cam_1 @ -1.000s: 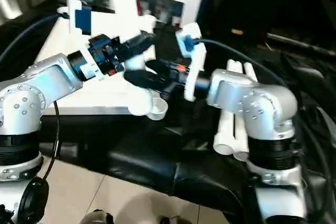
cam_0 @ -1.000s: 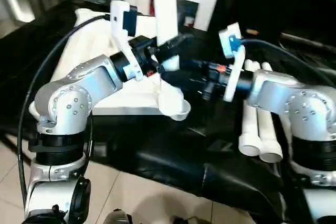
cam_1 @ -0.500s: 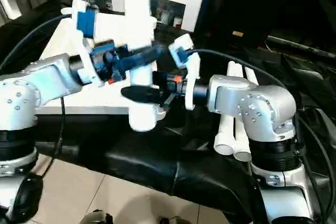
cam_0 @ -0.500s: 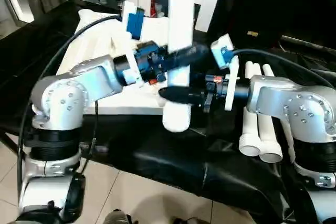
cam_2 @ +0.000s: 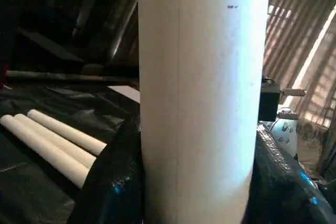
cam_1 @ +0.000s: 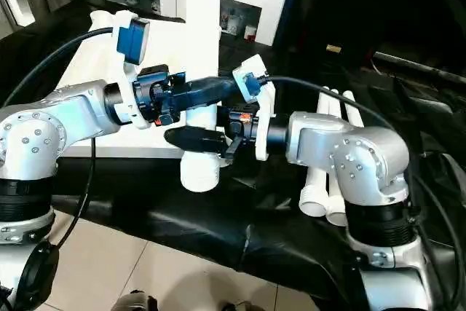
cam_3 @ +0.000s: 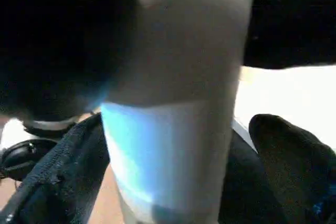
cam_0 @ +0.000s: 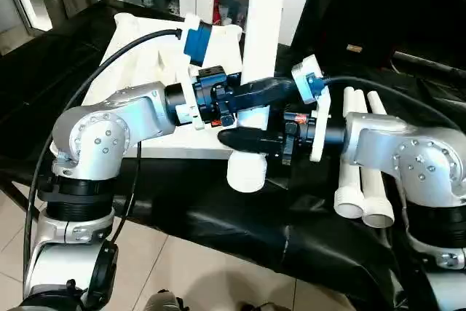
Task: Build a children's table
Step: Pick table leg
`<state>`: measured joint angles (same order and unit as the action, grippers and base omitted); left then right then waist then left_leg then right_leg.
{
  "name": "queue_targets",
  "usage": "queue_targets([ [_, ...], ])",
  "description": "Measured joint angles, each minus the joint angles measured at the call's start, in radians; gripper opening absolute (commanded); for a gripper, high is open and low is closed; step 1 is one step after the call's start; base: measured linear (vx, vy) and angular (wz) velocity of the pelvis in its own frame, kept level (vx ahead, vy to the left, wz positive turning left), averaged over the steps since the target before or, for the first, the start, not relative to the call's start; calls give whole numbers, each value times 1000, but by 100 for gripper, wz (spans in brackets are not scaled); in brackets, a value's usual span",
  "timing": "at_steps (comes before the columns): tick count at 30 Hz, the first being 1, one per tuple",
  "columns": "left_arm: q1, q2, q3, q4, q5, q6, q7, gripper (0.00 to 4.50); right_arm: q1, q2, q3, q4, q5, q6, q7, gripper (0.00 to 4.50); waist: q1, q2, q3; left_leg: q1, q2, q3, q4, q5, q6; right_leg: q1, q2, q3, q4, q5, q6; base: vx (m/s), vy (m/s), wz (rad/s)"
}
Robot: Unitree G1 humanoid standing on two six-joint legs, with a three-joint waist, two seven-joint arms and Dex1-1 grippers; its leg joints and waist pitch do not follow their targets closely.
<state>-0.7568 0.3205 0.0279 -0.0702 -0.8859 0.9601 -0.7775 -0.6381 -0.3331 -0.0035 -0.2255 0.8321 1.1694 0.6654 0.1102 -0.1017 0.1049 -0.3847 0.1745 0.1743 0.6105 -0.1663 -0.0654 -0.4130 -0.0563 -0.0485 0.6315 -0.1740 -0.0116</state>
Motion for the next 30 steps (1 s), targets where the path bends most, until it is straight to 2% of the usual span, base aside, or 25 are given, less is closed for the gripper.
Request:
queue_targets([
  [8,0,7,-5,0,15,-1,-18,191,16,1,2,-8,5,0,0,352,2,0,0,0,0,0,0,0,0,0,0,0,0,0,0,0,0,0],
  [11,0,8,-5,0,15,-1,-23,191,17,1,3,-8,6,0,1,316,2,0,0,0,0,0,0,0,0,0,0,0,0,0,0,0,0,0],
  [14,0,8,-6,0,15,-1,-24,191,20,-2,3,-8,6,0,9,305,2,0,0,0,0,0,0,0,0,0,0,0,0,0,0,0,0,0],
  [16,0,6,-6,0,15,-1,-24,191,22,-4,4,-9,6,0,11,274,2,0,0,0,0,0,0,0,0,0,0,0,0,0,0,0,0,0],
  [19,0,3,-6,0,15,-1,-24,191,22,-5,7,-10,12,-2,20,268,2,0,0,0,0,0,0,0,0,0,0,0,0,0,0,0,0,0],
  [22,0,2,-5,0,15,-1,-24,191,23,-7,10,-10,13,-2,20,229,2,-1,-1,0,0,0,0,0,0,0,0,0,0,0,0,0,0,0],
  [26,0,0,-4,0,15,1,-23,191,26,-8,12,-18,15,-4,22,199,3,-5,-4,0,0,0,0,0,0,0,0,0,0,0,0,0,0,0],
  [30,1,0,-5,-3,15,2,-24,191,31,-10,13,-29,11,-6,21,194,2,-11,-7,0,0,0,0,0,0,0,0,0,0,0,0,0,0,0],
])
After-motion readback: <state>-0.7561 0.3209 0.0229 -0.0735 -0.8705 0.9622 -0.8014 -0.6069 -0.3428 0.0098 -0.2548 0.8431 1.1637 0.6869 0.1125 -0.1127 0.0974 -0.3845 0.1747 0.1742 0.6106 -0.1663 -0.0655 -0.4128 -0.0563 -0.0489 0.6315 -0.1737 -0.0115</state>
